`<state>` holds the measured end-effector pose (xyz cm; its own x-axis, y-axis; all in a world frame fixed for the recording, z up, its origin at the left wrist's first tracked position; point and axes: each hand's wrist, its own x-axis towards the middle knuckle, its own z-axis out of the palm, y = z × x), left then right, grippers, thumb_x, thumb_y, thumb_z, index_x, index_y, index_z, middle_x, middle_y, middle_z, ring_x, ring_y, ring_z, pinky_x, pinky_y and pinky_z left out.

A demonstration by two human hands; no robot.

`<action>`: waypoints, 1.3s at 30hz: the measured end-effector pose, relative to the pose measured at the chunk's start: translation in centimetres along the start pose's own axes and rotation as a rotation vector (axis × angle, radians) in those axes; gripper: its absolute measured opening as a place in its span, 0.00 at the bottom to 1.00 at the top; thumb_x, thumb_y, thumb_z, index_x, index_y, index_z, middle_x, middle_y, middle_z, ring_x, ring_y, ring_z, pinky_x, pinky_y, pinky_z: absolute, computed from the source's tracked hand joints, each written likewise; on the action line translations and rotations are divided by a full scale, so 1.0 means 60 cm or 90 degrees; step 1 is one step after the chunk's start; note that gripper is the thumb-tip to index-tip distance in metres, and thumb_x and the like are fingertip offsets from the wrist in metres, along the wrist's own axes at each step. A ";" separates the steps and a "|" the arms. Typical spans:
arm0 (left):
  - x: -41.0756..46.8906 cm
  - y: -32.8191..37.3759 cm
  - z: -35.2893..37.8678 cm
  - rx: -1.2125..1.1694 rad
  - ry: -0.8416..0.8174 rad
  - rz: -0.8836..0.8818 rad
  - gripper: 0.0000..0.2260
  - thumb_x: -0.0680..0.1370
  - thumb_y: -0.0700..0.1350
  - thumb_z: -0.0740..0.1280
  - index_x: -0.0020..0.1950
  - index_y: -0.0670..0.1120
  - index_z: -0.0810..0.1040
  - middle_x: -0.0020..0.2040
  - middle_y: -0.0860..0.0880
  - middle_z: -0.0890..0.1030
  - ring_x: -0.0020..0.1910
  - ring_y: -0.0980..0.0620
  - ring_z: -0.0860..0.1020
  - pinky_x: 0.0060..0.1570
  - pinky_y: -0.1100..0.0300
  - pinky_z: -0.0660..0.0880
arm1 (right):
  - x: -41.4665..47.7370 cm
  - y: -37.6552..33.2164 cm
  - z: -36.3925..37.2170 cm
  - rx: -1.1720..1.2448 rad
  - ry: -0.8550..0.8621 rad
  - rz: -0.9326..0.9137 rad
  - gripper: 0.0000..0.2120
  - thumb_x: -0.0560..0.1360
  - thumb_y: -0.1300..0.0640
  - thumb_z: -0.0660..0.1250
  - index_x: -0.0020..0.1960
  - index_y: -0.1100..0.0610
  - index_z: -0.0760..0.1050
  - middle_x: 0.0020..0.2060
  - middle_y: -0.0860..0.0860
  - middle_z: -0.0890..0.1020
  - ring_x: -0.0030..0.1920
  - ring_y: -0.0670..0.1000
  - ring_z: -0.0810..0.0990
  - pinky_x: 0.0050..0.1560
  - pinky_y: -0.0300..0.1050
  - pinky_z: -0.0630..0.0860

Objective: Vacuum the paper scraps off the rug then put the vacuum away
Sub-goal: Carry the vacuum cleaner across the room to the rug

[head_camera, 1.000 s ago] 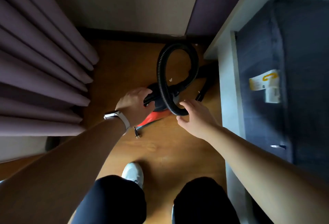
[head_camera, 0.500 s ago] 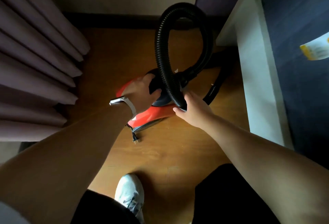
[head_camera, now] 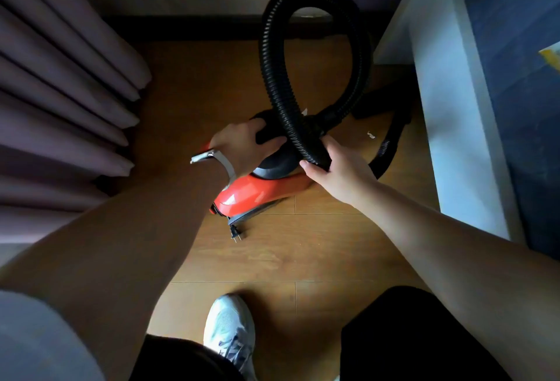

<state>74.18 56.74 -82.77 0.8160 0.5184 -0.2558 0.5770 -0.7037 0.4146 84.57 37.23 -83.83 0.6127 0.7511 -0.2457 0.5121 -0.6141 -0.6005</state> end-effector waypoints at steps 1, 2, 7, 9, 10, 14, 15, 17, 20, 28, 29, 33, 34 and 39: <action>-0.007 0.000 0.000 0.005 0.005 -0.002 0.19 0.76 0.67 0.61 0.50 0.53 0.78 0.37 0.53 0.80 0.34 0.52 0.79 0.35 0.52 0.79 | 0.000 -0.010 -0.007 0.000 0.004 -0.008 0.20 0.77 0.41 0.67 0.65 0.50 0.71 0.44 0.44 0.80 0.41 0.47 0.76 0.39 0.42 0.73; -0.013 0.000 -0.001 0.007 0.013 -0.002 0.19 0.76 0.68 0.61 0.50 0.53 0.78 0.37 0.52 0.81 0.34 0.51 0.79 0.36 0.51 0.79 | -0.001 -0.021 -0.015 0.000 0.005 -0.014 0.20 0.77 0.41 0.67 0.64 0.51 0.72 0.44 0.45 0.81 0.41 0.48 0.77 0.40 0.44 0.75; -0.046 0.020 -0.053 0.013 0.035 -0.006 0.19 0.75 0.67 0.63 0.51 0.54 0.80 0.35 0.54 0.78 0.35 0.51 0.78 0.34 0.57 0.75 | -0.015 -0.082 -0.062 0.029 0.032 0.000 0.15 0.76 0.42 0.67 0.52 0.52 0.71 0.38 0.48 0.81 0.39 0.51 0.81 0.37 0.49 0.79; -0.074 0.033 -0.089 0.026 0.024 -0.009 0.19 0.75 0.67 0.63 0.52 0.54 0.79 0.36 0.54 0.78 0.36 0.50 0.78 0.33 0.58 0.73 | -0.032 -0.112 -0.091 0.031 0.038 0.005 0.14 0.76 0.42 0.68 0.48 0.52 0.70 0.36 0.48 0.80 0.38 0.52 0.80 0.35 0.48 0.77; -0.089 0.041 -0.110 0.034 0.022 -0.013 0.19 0.75 0.67 0.63 0.52 0.53 0.79 0.36 0.53 0.78 0.36 0.49 0.78 0.32 0.58 0.73 | -0.043 -0.127 -0.107 0.030 0.041 0.002 0.14 0.76 0.42 0.68 0.48 0.51 0.69 0.36 0.48 0.79 0.38 0.52 0.80 0.35 0.48 0.77; -0.145 0.082 -0.220 0.041 0.017 -0.039 0.22 0.74 0.70 0.61 0.47 0.52 0.78 0.35 0.52 0.79 0.35 0.50 0.77 0.33 0.57 0.72 | -0.092 -0.199 -0.180 0.050 0.058 -0.010 0.17 0.74 0.40 0.68 0.51 0.53 0.74 0.41 0.49 0.83 0.42 0.53 0.82 0.39 0.51 0.81; -0.159 0.094 -0.246 0.041 0.016 -0.042 0.21 0.74 0.70 0.61 0.46 0.52 0.77 0.34 0.53 0.77 0.34 0.51 0.76 0.31 0.58 0.71 | -0.106 -0.217 -0.197 0.061 0.064 -0.010 0.17 0.74 0.41 0.69 0.53 0.53 0.75 0.42 0.49 0.83 0.43 0.53 0.83 0.40 0.51 0.81; -0.191 0.121 -0.309 0.041 0.023 -0.044 0.21 0.74 0.71 0.60 0.45 0.54 0.76 0.33 0.53 0.76 0.33 0.52 0.75 0.30 0.59 0.68 | -0.135 -0.265 -0.240 0.082 0.083 -0.012 0.16 0.75 0.43 0.71 0.56 0.53 0.77 0.44 0.48 0.84 0.45 0.51 0.83 0.42 0.46 0.80; -0.244 0.159 -0.408 0.051 0.033 -0.053 0.23 0.72 0.73 0.58 0.44 0.54 0.75 0.32 0.53 0.76 0.34 0.50 0.76 0.30 0.58 0.69 | -0.178 -0.348 -0.312 0.122 0.102 0.008 0.13 0.74 0.45 0.72 0.54 0.51 0.77 0.38 0.44 0.80 0.40 0.47 0.80 0.37 0.38 0.73; -0.397 0.267 -0.644 0.072 0.054 -0.013 0.27 0.70 0.74 0.58 0.48 0.53 0.78 0.39 0.50 0.81 0.39 0.47 0.80 0.33 0.58 0.73 | -0.321 -0.542 -0.501 0.209 0.129 0.012 0.09 0.74 0.45 0.72 0.45 0.43 0.71 0.32 0.41 0.78 0.35 0.43 0.80 0.33 0.36 0.73; -0.416 0.282 -0.672 0.073 0.057 -0.006 0.27 0.70 0.74 0.60 0.53 0.54 0.78 0.42 0.50 0.83 0.41 0.46 0.81 0.35 0.58 0.73 | -0.340 -0.560 -0.525 0.213 0.132 0.009 0.09 0.73 0.44 0.71 0.44 0.43 0.71 0.32 0.41 0.78 0.35 0.45 0.80 0.33 0.38 0.74; -0.483 0.356 -0.780 0.073 0.059 0.039 0.27 0.72 0.69 0.65 0.64 0.54 0.75 0.46 0.45 0.84 0.46 0.43 0.82 0.38 0.59 0.71 | -0.409 -0.623 -0.623 0.229 0.148 0.007 0.11 0.71 0.40 0.69 0.47 0.44 0.74 0.33 0.43 0.80 0.36 0.43 0.80 0.35 0.32 0.73; -0.496 0.378 -0.802 0.073 0.063 0.059 0.27 0.72 0.68 0.66 0.64 0.54 0.75 0.46 0.45 0.84 0.46 0.42 0.82 0.38 0.59 0.69 | -0.426 -0.634 -0.649 0.225 0.155 0.017 0.11 0.72 0.41 0.70 0.47 0.46 0.74 0.32 0.42 0.79 0.35 0.42 0.78 0.34 0.29 0.70; -0.561 0.492 -0.874 0.083 0.094 0.147 0.24 0.74 0.65 0.67 0.63 0.53 0.78 0.49 0.46 0.85 0.47 0.42 0.81 0.38 0.59 0.68 | -0.521 -0.645 -0.767 0.205 0.202 0.040 0.11 0.73 0.45 0.73 0.46 0.50 0.76 0.34 0.48 0.81 0.37 0.48 0.80 0.39 0.47 0.77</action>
<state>61.92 44.00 -16.11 0.9180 0.3952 -0.0343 0.3838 -0.8628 0.3290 73.35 26.37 -17.89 0.8162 0.5730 -0.0737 0.2858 -0.5115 -0.8104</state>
